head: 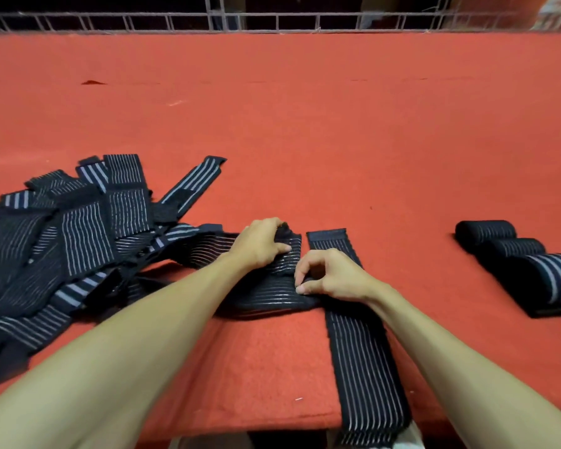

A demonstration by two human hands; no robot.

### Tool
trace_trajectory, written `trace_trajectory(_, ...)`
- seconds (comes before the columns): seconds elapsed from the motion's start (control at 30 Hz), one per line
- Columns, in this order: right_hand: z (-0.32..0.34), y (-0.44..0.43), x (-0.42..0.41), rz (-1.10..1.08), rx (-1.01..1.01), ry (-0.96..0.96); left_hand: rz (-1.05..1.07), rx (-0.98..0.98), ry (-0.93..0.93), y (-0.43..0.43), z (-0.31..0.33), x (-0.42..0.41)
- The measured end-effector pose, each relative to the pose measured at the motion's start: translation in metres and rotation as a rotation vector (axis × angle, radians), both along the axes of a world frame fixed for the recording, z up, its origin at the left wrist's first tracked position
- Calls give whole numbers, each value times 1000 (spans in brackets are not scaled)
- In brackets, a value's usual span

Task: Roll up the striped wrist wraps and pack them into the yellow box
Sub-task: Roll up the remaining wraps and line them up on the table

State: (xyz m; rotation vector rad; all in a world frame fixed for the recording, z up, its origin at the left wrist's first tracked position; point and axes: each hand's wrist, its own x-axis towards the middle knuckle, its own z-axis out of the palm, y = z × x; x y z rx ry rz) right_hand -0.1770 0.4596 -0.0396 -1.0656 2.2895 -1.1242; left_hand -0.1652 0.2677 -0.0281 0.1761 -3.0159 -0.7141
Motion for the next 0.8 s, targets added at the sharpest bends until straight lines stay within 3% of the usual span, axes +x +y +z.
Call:
trace_trajectory(0.33, 6, -9, 1, -62, 20, -70, 64, -371, 210, -70, 22, 57)
trace_trajectory(0.43, 5, -23, -1, -169, 22, 42, 122, -527, 197, -104, 26, 77)
trace_trajectory(0.5, 7, -37, 1, -311, -85, -3, 133, -587, 163, -120, 25, 87)
trace_trajectory(0.6, 17, -55, 7, -488, -327, -235, 171, -551, 70, -129, 29, 98)
trace_trajectory(0.7, 40, -66, 15, -586, -524, -335, 122, -524, 137, -124, 44, 107)
trace_trajectory(0.8, 69, -73, 24, -572, -753, -482, -23, -257, 181, -103, 64, 112)
